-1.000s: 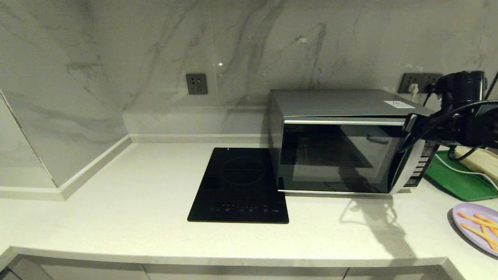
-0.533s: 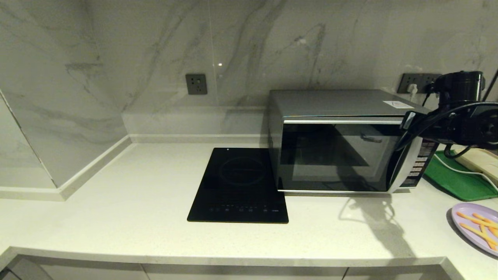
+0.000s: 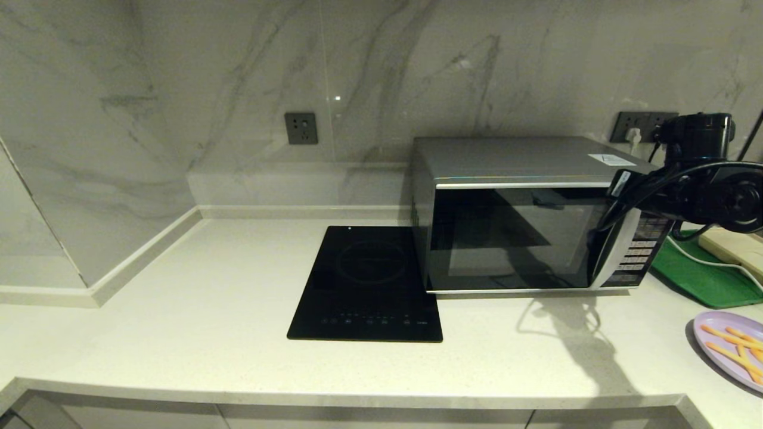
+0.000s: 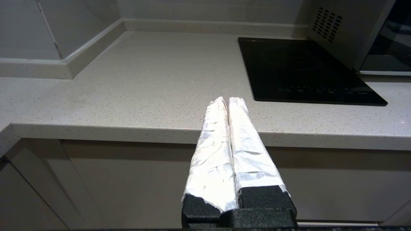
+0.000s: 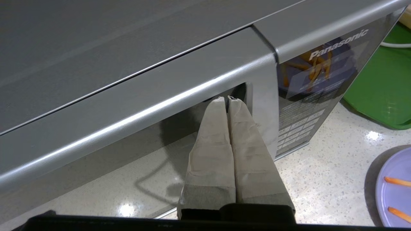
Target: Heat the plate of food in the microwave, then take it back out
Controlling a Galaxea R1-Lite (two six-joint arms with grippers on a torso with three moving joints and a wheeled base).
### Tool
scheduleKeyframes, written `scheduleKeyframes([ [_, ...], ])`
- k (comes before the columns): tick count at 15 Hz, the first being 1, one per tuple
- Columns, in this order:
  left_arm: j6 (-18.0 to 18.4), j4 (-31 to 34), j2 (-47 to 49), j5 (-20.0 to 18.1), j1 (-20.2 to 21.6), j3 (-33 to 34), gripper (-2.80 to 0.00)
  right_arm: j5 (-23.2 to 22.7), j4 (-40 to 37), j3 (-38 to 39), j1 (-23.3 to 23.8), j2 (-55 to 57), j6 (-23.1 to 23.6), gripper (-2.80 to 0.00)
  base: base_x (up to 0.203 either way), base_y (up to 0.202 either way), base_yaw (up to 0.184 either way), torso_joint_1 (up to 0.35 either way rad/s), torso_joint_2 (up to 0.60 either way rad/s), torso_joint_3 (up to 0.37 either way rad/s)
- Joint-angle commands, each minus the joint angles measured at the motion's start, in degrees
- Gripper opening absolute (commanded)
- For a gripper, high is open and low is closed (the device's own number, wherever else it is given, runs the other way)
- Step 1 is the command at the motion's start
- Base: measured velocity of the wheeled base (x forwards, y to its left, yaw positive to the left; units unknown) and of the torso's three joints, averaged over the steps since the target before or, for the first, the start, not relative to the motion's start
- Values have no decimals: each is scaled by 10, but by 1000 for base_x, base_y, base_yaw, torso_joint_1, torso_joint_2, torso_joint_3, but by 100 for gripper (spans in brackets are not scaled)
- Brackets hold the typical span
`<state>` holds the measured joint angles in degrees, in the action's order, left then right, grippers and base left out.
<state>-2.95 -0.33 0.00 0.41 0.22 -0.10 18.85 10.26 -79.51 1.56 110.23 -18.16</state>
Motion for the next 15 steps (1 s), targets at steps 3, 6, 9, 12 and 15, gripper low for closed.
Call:
scheduleKeyframes([
  [3,0,0,0,0,0,0,-280,1,-3,9,-1,-22,1,-280,0,0,0,0,0,0],
  [6,0,0,-1,0,0,0,-280,-1,-8,43,-1,-84,3,-280,0,0,0,0,0,0],
  [9,0,0,-1,0,0,0,-280,-16,-65,82,-1,-194,5,-280,0,0,0,0,0,0],
  [12,0,0,0,0,0,0,-280,-72,-187,104,-1,-336,11,-280,0,0,0,0,0,0],
  [15,0,0,-1,0,0,0,-280,-134,-351,111,-1,-501,43,-280,0,0,0,0,0,0],
])
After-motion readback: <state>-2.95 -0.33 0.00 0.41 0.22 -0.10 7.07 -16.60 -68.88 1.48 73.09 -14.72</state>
